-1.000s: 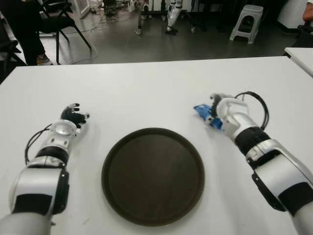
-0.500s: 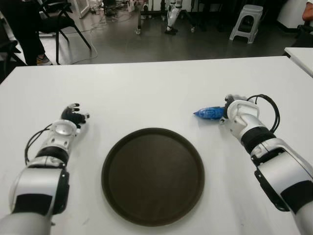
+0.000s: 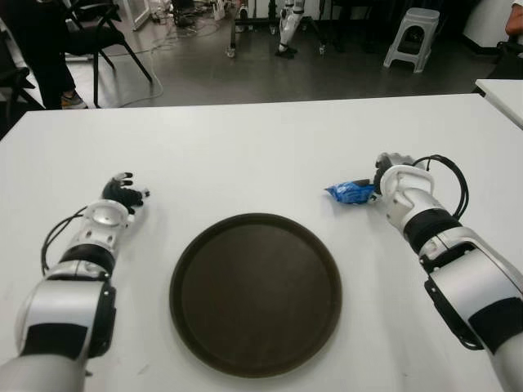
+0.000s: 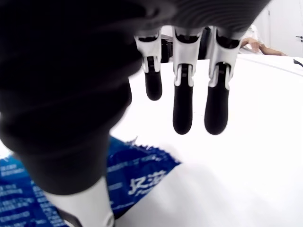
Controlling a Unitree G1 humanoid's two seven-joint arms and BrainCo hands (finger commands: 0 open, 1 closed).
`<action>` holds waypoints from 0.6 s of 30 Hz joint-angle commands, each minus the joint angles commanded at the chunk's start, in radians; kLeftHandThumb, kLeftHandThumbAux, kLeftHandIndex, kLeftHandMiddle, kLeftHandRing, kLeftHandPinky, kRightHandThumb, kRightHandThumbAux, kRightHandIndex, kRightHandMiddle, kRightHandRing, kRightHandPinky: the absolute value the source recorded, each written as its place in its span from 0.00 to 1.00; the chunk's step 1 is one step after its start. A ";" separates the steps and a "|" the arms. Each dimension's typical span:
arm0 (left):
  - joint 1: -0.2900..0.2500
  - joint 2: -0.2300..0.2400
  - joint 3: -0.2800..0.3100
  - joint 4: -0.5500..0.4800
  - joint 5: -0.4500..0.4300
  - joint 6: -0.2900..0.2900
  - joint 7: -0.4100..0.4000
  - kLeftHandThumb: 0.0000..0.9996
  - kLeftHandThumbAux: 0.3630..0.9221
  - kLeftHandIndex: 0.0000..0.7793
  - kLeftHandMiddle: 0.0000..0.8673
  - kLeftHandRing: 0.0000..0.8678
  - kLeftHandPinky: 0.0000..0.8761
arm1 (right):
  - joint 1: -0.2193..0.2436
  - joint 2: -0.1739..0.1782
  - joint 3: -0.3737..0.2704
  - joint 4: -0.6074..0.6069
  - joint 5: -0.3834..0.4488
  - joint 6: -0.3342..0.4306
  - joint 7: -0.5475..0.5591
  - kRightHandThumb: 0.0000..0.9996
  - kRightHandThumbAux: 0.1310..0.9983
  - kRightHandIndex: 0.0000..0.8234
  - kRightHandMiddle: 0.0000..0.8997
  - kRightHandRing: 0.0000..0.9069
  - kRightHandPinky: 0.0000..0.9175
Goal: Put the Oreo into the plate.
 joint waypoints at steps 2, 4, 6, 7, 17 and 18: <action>0.000 0.000 -0.001 0.000 0.000 0.002 0.000 0.17 0.71 0.11 0.15 0.18 0.20 | 0.000 0.001 -0.001 -0.002 0.003 0.000 0.002 0.00 0.90 0.28 0.48 0.53 0.54; -0.001 0.000 0.000 0.001 -0.001 0.004 -0.002 0.18 0.70 0.12 0.15 0.18 0.20 | 0.001 0.001 -0.002 -0.004 0.007 -0.005 0.005 0.00 0.91 0.27 0.51 0.57 0.58; -0.002 0.000 0.001 0.000 -0.003 0.005 -0.004 0.19 0.70 0.11 0.14 0.18 0.20 | 0.001 0.000 -0.003 -0.005 0.009 -0.008 0.010 0.00 0.91 0.27 0.53 0.57 0.58; -0.001 0.000 0.003 0.000 -0.004 0.004 -0.005 0.19 0.70 0.11 0.14 0.18 0.19 | 0.000 0.001 -0.003 -0.008 0.009 -0.008 0.014 0.00 0.91 0.27 0.53 0.58 0.58; -0.001 -0.001 0.010 0.001 -0.009 0.003 -0.004 0.19 0.71 0.12 0.15 0.18 0.22 | 0.004 0.004 -0.012 -0.032 0.015 -0.008 0.032 0.00 0.94 0.33 0.62 0.63 0.62; -0.001 -0.001 0.011 0.001 -0.010 0.003 -0.004 0.20 0.71 0.12 0.15 0.18 0.22 | 0.006 0.003 -0.013 -0.036 0.015 -0.010 0.033 0.00 0.94 0.33 0.62 0.64 0.62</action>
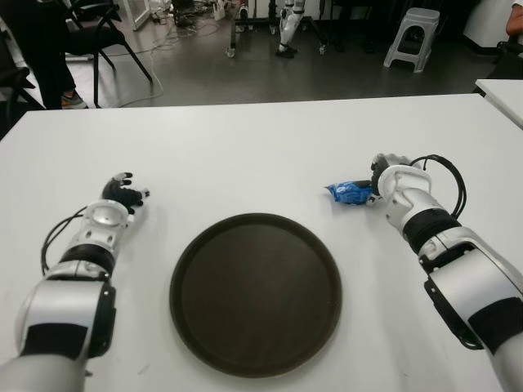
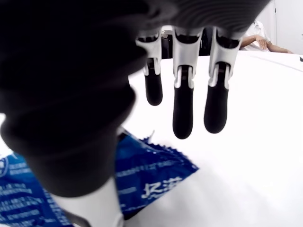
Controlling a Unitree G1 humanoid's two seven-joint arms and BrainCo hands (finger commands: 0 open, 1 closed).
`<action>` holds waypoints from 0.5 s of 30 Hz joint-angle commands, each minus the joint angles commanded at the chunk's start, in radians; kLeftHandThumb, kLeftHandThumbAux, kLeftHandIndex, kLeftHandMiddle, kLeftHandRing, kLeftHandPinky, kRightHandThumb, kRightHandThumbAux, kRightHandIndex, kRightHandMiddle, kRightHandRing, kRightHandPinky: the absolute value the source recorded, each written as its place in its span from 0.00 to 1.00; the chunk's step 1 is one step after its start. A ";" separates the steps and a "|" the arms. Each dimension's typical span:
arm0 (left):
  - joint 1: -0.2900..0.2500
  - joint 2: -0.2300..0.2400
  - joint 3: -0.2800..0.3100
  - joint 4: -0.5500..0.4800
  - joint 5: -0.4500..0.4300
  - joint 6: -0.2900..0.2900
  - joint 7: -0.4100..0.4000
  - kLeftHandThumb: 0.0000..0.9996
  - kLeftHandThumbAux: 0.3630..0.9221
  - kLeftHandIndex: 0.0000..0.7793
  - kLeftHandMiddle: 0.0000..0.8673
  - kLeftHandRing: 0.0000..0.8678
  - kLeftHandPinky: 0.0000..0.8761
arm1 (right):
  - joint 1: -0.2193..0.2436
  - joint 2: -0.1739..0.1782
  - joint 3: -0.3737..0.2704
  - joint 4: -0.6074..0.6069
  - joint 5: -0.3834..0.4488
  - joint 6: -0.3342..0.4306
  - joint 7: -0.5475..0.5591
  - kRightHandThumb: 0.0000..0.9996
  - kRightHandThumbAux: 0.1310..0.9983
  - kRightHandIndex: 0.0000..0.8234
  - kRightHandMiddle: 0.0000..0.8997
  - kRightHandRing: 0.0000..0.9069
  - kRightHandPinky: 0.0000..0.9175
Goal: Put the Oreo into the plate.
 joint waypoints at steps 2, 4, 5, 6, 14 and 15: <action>0.001 0.000 0.005 0.000 -0.004 -0.002 -0.004 0.20 0.72 0.12 0.15 0.18 0.22 | 0.002 -0.003 -0.001 -0.004 0.000 -0.007 0.002 0.00 0.95 0.36 0.65 0.67 0.66; 0.001 -0.001 0.009 0.001 -0.007 -0.004 -0.005 0.21 0.73 0.12 0.15 0.19 0.22 | 0.005 -0.005 0.000 -0.011 -0.001 -0.011 0.006 0.00 0.96 0.38 0.69 0.71 0.70; 0.001 -0.001 0.010 0.001 -0.008 -0.004 -0.005 0.21 0.73 0.12 0.15 0.19 0.22 | 0.006 -0.006 0.000 -0.013 -0.002 -0.011 0.007 0.00 0.96 0.39 0.69 0.71 0.71; 0.001 -0.001 0.010 0.000 -0.008 -0.005 -0.006 0.21 0.74 0.13 0.15 0.19 0.22 | 0.006 -0.007 0.000 -0.013 -0.003 -0.015 0.008 0.00 0.96 0.39 0.70 0.72 0.72; -0.001 -0.001 0.002 0.001 0.000 -0.002 -0.007 0.20 0.75 0.13 0.15 0.19 0.21 | 0.012 -0.013 0.010 -0.019 -0.014 -0.026 0.002 0.00 0.96 0.38 0.70 0.72 0.70; -0.001 -0.001 0.001 0.001 0.000 -0.002 -0.008 0.20 0.74 0.13 0.15 0.19 0.21 | 0.013 -0.013 0.010 -0.021 -0.015 -0.027 0.000 0.00 0.96 0.38 0.70 0.72 0.71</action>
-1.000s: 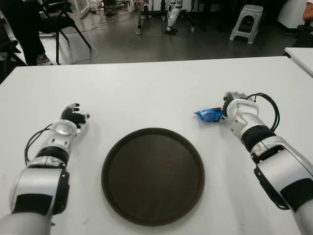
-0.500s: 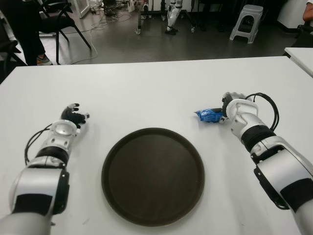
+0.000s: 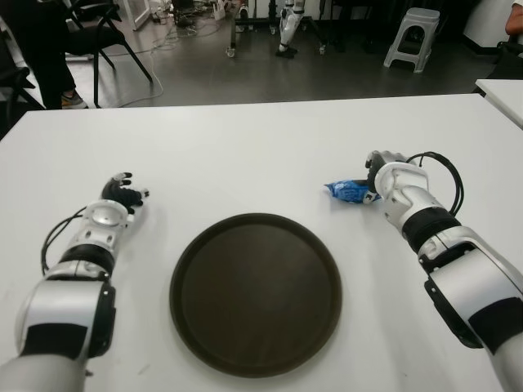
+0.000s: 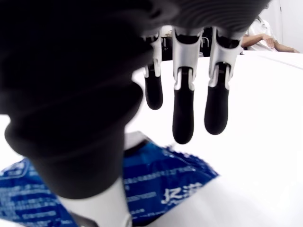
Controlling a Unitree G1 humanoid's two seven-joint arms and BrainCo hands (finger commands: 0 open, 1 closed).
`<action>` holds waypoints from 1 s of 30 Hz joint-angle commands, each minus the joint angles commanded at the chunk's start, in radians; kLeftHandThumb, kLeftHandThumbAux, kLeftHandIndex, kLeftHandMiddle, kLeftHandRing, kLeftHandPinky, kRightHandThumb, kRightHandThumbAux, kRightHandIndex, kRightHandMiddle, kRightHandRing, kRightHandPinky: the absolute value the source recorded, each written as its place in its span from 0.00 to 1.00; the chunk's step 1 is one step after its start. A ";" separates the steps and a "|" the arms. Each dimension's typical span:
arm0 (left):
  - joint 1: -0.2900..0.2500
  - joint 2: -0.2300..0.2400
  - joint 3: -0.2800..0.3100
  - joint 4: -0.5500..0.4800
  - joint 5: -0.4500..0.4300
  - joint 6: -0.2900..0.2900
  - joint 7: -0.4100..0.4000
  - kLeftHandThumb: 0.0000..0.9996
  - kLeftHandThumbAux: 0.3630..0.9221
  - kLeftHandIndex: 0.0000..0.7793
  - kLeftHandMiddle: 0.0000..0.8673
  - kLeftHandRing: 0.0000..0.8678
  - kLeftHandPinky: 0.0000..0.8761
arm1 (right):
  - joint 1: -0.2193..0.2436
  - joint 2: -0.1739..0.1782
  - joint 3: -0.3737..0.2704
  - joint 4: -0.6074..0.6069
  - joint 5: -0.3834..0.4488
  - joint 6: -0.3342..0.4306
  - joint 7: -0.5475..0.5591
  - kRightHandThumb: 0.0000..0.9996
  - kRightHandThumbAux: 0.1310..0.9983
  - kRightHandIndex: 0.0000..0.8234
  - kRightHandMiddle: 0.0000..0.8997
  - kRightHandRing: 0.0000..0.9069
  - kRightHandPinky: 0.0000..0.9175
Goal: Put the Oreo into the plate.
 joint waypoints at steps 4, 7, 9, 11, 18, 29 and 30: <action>0.000 0.000 0.000 0.001 0.000 -0.001 -0.001 0.18 0.75 0.13 0.14 0.18 0.20 | 0.002 -0.001 0.001 -0.002 0.000 -0.006 -0.005 0.00 0.96 0.45 0.71 0.73 0.73; -0.001 -0.002 0.000 0.001 0.000 0.000 -0.002 0.18 0.76 0.12 0.14 0.18 0.20 | 0.004 -0.006 0.006 -0.005 -0.004 -0.017 -0.008 0.00 0.96 0.47 0.72 0.73 0.74; -0.001 -0.002 0.002 0.001 -0.001 0.000 -0.003 0.18 0.76 0.13 0.14 0.18 0.20 | 0.004 -0.009 0.011 -0.006 -0.007 -0.024 -0.007 0.00 0.96 0.47 0.72 0.73 0.74; 0.000 -0.002 0.006 0.001 -0.006 -0.001 -0.006 0.19 0.75 0.13 0.14 0.18 0.20 | 0.005 -0.011 0.016 -0.008 -0.009 -0.029 -0.007 0.00 0.96 0.47 0.72 0.73 0.74; 0.000 -0.003 0.011 0.000 -0.011 -0.001 -0.013 0.17 0.77 0.12 0.13 0.17 0.19 | 0.010 -0.019 0.027 -0.019 -0.005 -0.048 -0.004 0.00 0.96 0.45 0.71 0.72 0.74; -0.007 -0.006 -0.001 -0.002 -0.002 0.018 -0.002 0.18 0.73 0.11 0.13 0.17 0.20 | 0.030 -0.029 0.008 -0.060 0.017 -0.092 0.009 0.00 0.96 0.37 0.70 0.72 0.74; -0.007 -0.006 -0.002 -0.003 -0.002 0.018 -0.002 0.18 0.73 0.11 0.13 0.17 0.20 | 0.032 -0.028 0.007 -0.066 0.018 -0.091 0.012 0.00 0.95 0.36 0.70 0.72 0.74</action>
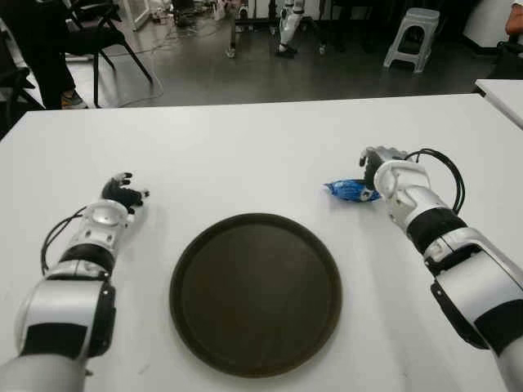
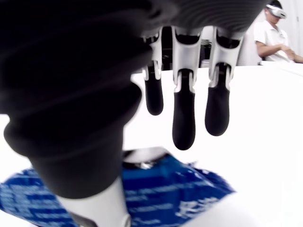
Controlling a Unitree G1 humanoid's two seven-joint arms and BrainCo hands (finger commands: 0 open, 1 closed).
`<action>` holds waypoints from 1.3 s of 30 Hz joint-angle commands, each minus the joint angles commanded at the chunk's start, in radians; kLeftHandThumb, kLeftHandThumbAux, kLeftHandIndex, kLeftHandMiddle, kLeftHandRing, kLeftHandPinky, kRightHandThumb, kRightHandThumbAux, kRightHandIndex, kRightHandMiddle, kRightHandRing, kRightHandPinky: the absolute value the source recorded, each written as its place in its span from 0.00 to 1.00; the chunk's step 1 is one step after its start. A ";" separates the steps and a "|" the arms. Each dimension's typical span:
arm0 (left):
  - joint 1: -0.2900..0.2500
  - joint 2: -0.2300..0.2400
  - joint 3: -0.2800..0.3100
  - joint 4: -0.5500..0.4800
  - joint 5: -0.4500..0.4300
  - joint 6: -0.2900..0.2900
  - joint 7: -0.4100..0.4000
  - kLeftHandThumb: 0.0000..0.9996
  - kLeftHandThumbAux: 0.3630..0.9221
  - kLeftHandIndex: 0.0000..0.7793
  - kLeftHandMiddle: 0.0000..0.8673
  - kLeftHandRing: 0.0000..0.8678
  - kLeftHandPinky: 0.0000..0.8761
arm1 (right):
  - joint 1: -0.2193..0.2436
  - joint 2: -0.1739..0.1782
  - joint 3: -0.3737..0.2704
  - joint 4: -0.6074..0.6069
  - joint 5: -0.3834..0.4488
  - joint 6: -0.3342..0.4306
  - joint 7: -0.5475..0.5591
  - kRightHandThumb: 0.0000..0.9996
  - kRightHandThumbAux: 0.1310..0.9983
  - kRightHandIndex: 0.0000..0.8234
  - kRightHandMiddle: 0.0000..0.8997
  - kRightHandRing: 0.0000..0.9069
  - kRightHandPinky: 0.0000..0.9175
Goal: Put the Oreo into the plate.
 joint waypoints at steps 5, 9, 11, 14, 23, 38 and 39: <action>0.002 0.001 -0.001 -0.001 0.000 -0.007 -0.001 0.18 0.75 0.12 0.14 0.18 0.19 | 0.005 0.000 -0.004 -0.013 0.005 -0.008 0.017 0.00 0.96 0.32 0.70 0.73 0.75; 0.003 0.001 0.000 -0.002 -0.002 -0.017 -0.007 0.18 0.78 0.13 0.15 0.19 0.20 | 0.009 -0.004 -0.008 -0.019 0.013 -0.023 0.030 0.00 0.97 0.32 0.71 0.74 0.75; 0.004 0.001 -0.001 -0.002 -0.001 -0.019 -0.009 0.17 0.80 0.14 0.15 0.20 0.20 | 0.010 -0.005 -0.009 -0.019 0.015 -0.026 0.034 0.00 0.97 0.32 0.71 0.74 0.75; 0.002 -0.001 0.000 -0.002 -0.002 -0.017 -0.012 0.16 0.81 0.14 0.16 0.20 0.20 | 0.010 -0.004 -0.009 -0.021 0.015 -0.025 0.042 0.00 0.97 0.31 0.71 0.74 0.74; 0.000 0.001 -0.008 0.000 0.007 -0.008 -0.006 0.12 0.81 0.13 0.16 0.19 0.18 | 0.009 0.000 -0.007 -0.039 0.010 -0.003 0.069 0.00 0.99 0.30 0.71 0.73 0.73; 0.004 0.001 0.010 -0.002 -0.009 -0.019 -0.013 0.17 0.81 0.09 0.13 0.16 0.18 | 0.020 0.000 -0.011 -0.044 0.016 -0.021 0.076 0.00 0.98 0.30 0.69 0.73 0.74; 0.005 0.001 0.009 -0.002 -0.008 -0.019 -0.013 0.17 0.81 0.09 0.13 0.16 0.18 | 0.019 0.000 -0.011 -0.044 0.015 -0.021 0.078 0.00 0.98 0.30 0.69 0.73 0.74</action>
